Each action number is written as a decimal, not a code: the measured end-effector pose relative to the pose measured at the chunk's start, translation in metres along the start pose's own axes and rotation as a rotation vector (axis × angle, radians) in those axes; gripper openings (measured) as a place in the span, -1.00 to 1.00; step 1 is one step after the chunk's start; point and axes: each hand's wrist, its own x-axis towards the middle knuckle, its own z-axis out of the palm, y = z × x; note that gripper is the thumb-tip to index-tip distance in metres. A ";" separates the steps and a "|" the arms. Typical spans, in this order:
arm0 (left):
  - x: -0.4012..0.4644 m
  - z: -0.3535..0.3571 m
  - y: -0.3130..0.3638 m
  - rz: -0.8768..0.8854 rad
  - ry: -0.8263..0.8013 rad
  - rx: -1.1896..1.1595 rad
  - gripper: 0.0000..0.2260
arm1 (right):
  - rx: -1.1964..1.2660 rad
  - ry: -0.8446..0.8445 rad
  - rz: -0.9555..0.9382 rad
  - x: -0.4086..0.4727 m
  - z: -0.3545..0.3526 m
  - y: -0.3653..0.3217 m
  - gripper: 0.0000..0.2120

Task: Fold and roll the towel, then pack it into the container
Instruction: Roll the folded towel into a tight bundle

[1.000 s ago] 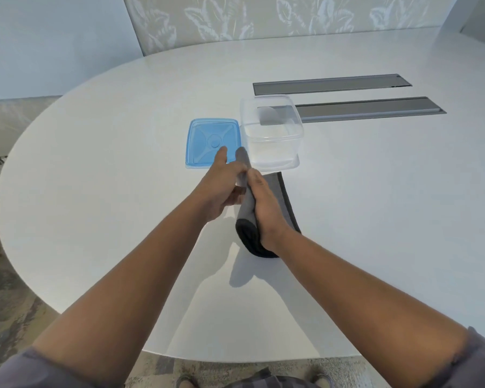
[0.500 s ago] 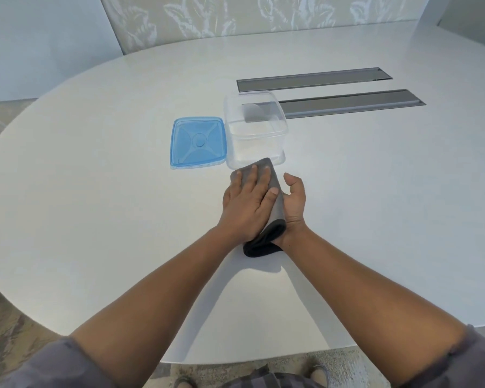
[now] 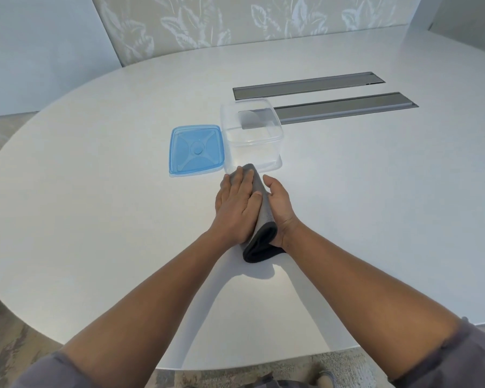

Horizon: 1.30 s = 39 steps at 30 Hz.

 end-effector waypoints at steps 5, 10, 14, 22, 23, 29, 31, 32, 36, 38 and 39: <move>0.005 0.006 -0.002 -0.013 -0.048 0.089 -0.21 | 0.022 0.049 0.009 0.004 -0.009 0.001 -0.39; 0.008 0.009 -0.005 -0.021 -0.072 0.150 -0.17 | 0.047 0.053 0.041 0.011 -0.015 0.003 -0.35; 0.009 0.007 -0.008 -0.019 -0.087 0.141 -0.18 | 0.056 0.045 0.038 0.016 -0.016 0.001 -0.31; 0.013 -0.001 -0.003 0.003 0.002 -0.020 -0.36 | 0.104 -0.093 0.025 0.011 -0.012 -0.002 -0.20; 0.013 -0.001 -0.003 0.003 0.002 0.011 -0.34 | 0.070 -0.090 0.033 0.012 -0.011 -0.002 -0.20; 0.014 -0.001 0.000 -0.098 -0.091 0.121 -0.44 | 0.018 -0.037 0.074 0.014 -0.011 -0.001 -0.17; 0.014 0.000 0.000 -0.089 -0.091 0.147 -0.45 | 0.035 0.002 0.075 0.015 -0.013 -0.002 -0.20; 0.014 0.001 0.000 -0.087 -0.091 0.159 -0.45 | 0.045 0.000 0.077 0.014 -0.012 -0.002 -0.22; 0.014 0.003 -0.002 -0.089 -0.082 0.170 -0.45 | 0.061 -0.011 0.110 0.002 0.002 -0.008 -0.34; 0.015 0.002 -0.004 -0.081 -0.074 0.170 -0.45 | 0.004 -0.023 0.131 -0.004 0.009 -0.018 -0.36; 0.015 0.003 -0.005 -0.076 -0.076 0.180 -0.45 | -0.048 -0.030 0.137 -0.006 0.010 -0.024 -0.35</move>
